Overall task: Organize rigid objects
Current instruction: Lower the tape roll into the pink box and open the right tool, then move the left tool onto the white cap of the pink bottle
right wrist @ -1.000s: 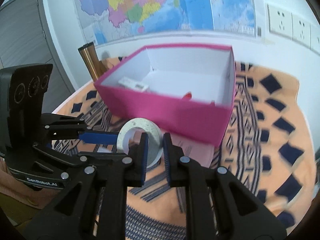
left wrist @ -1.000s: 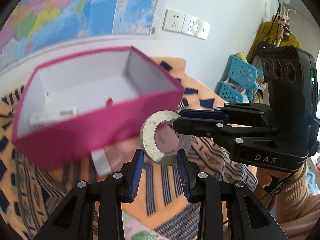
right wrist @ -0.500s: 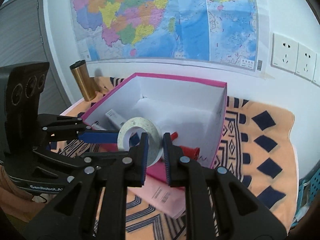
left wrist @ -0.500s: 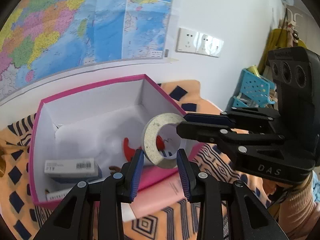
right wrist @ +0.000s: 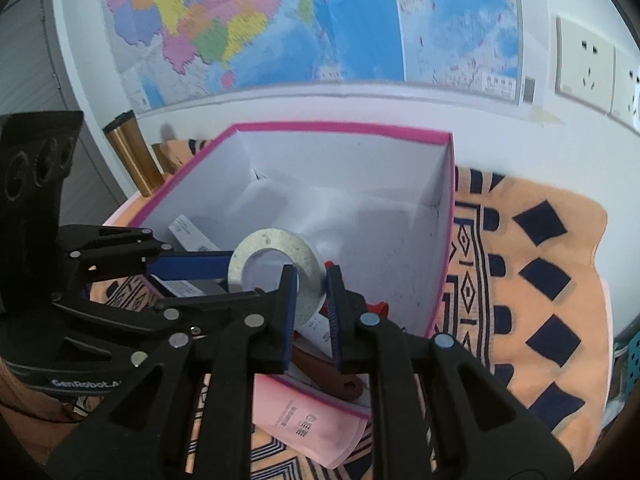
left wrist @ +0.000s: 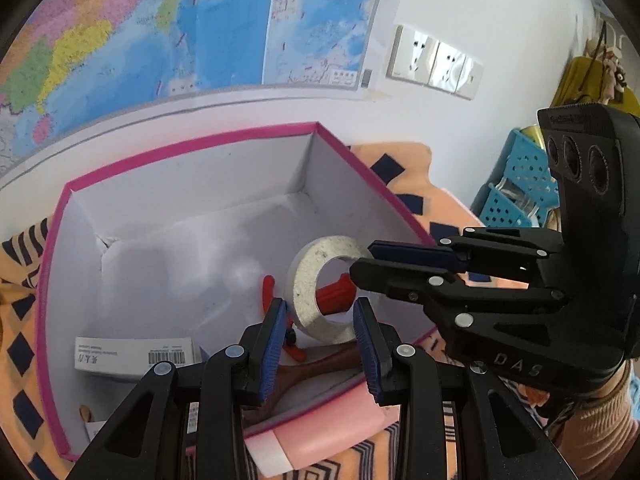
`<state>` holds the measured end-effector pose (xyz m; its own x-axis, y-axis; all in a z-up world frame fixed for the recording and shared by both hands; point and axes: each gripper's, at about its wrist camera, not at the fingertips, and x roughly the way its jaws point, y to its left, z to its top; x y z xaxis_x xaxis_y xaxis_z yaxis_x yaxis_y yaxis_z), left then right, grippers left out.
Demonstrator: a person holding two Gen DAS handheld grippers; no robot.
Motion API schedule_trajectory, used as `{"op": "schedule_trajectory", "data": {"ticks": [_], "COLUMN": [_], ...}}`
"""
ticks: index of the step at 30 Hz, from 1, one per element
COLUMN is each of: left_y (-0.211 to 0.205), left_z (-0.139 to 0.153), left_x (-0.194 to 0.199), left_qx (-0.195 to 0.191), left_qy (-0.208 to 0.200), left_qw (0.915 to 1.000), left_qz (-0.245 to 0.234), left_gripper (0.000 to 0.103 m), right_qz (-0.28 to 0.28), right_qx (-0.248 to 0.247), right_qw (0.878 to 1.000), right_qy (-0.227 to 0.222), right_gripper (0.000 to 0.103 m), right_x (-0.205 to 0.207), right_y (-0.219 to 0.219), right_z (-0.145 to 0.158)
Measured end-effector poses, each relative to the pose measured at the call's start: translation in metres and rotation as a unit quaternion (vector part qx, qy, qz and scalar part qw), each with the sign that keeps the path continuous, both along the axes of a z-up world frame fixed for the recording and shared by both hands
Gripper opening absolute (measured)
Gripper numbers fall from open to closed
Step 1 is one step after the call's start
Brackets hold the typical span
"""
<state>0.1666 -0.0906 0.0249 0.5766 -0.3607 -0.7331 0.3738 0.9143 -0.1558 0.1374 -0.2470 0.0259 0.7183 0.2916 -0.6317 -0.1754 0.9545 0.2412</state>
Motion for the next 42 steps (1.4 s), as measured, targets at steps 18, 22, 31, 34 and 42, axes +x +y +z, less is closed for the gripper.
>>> {"op": "schedule_trajectory", "data": {"ticks": [18, 22, 31, 34, 42], "left_y": [0.055, 0.066, 0.062, 0.059, 0.051], "left_z": [0.007, -0.012, -0.054, -0.059, -0.071], "left_x": [-0.085, -0.099, -0.090, -0.086, -0.076], "left_qx": [-0.015, -0.017, 0.006, 0.009, 0.012], "left_qy": [-0.077, -0.052, 0.008, 0.015, 0.030], "left_qw": [0.9967, 0.9983, 0.9991, 0.9989, 0.9986], "left_qz": [0.019, 0.020, 0.042, 0.043, 0.042], "left_gripper": [0.044, 0.045, 0.045, 0.044, 0.044], "right_qz": [-0.032, -0.036, -0.061, -0.069, -0.075], "right_qx": [0.005, 0.030, 0.071, 0.085, 0.092], "right_qw": [0.999, 0.998, 0.995, 0.993, 0.991], "right_qy": [-0.037, -0.034, 0.040, 0.054, 0.066], "right_gripper": [0.041, 0.046, 0.049, 0.049, 0.050], "right_x": [-0.071, -0.094, -0.100, -0.100, -0.090], "right_y": [-0.013, -0.018, -0.018, -0.021, -0.021], "right_z": [-0.002, -0.011, -0.070, -0.082, -0.095]}}
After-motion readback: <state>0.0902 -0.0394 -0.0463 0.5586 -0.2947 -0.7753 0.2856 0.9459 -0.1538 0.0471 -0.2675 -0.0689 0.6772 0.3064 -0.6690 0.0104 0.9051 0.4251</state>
